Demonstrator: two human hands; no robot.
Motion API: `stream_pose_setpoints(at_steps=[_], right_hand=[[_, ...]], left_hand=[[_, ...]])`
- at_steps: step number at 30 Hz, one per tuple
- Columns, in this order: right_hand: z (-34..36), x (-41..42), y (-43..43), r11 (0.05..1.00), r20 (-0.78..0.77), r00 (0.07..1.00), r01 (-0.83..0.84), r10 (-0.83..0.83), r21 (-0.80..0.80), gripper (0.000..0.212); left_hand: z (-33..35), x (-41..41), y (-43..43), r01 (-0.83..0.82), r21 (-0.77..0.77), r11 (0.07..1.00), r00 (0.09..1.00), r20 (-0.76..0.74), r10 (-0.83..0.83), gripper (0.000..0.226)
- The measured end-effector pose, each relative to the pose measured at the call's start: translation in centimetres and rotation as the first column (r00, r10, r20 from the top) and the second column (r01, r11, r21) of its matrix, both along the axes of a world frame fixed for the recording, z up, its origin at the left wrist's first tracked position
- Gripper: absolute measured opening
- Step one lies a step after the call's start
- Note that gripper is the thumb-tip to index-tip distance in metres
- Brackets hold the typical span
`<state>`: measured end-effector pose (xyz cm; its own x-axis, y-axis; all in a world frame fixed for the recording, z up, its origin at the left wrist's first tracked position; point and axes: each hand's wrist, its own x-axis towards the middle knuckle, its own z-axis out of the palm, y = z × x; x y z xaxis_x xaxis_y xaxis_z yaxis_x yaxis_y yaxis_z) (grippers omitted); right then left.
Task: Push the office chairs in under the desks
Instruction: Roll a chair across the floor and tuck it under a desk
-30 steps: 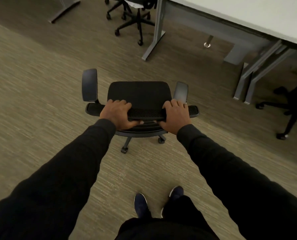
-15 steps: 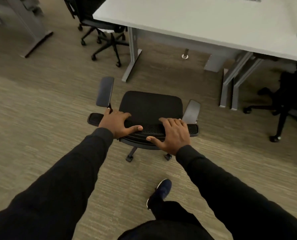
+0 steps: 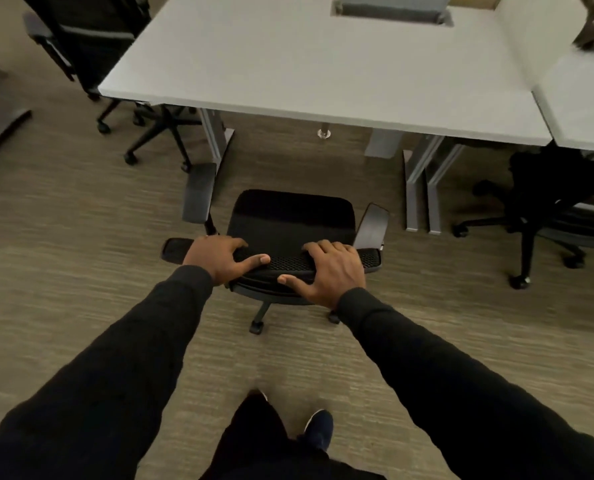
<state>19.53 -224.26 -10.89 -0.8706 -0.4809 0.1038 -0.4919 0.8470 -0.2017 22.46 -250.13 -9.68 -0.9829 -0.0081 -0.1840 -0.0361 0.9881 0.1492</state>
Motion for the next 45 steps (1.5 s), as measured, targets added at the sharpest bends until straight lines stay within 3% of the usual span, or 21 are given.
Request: stream_pose_setpoints(at_steps=[17, 22, 25, 28, 30, 32, 34, 41, 45], right_hand=[[0.3, -18.3, -13.2, 0.984, 0.028, 0.983, 0.179, -0.179, 0.013, 0.087], [1.2, -24.9, -15.6, 0.957, 0.197, 0.952, 0.261, -0.234, -0.125, 0.079], [1.7, -28.8, -14.3, 0.853, 0.249, 0.837, 0.517, -0.487, -0.069, 0.075], [1.4, -31.6, -11.5, 0.653, 0.423, 0.559, 0.749, -0.714, 0.112, 0.090], [1.0, -33.7, -10.5, 0.482, 0.736, 0.321, 0.876, -0.595, 0.007, 0.090], [1.2, -34.5, -10.5, 0.230, 0.947, 0.164, 0.968, -0.276, -0.100, 0.067], [1.2, -35.4, -10.6, 0.110, 0.975, 0.154, 0.984, -0.159, -0.137, 0.045], [2.5, -38.6, -7.7, 0.039, 0.970, 0.153, 0.988, -0.187, -0.149, 0.015], [3.2, -39.7, -4.9, 0.048, 0.966, 0.157, 0.987, -0.204, -0.151, 0.015]], left_hand=[[0.3, -24.4, -13.0, 0.182, -0.033, 0.983, 0.979, -0.090, -0.185, 0.099], [0.7, -31.4, -15.8, 0.161, 0.022, 0.987, 0.981, -0.115, -0.158, 0.100], [0.9, -35.0, -17.8, -0.104, 0.035, 0.994, 0.974, -0.201, 0.109, 0.088], [-0.2, -37.9, -20.4, -0.475, -0.009, 0.880, 0.880, -0.040, 0.474, 0.085], [-0.8, -39.7, -21.2, -0.570, 0.046, 0.820, 0.822, 0.027, 0.569, 0.086], [-0.3, -40.5, -21.2, -0.584, 0.098, 0.806, 0.811, 0.048, 0.583, 0.071], [0.3, -41.5, -21.1, -0.597, 0.139, 0.790, 0.802, 0.089, 0.590, 0.050], [1.6, -43.2, -17.9, -0.619, 0.171, 0.766, 0.784, 0.085, 0.615, 0.037], [1.1, -42.4, -15.7, -0.637, 0.286, 0.716, 0.764, 0.112, 0.636, 0.035]])
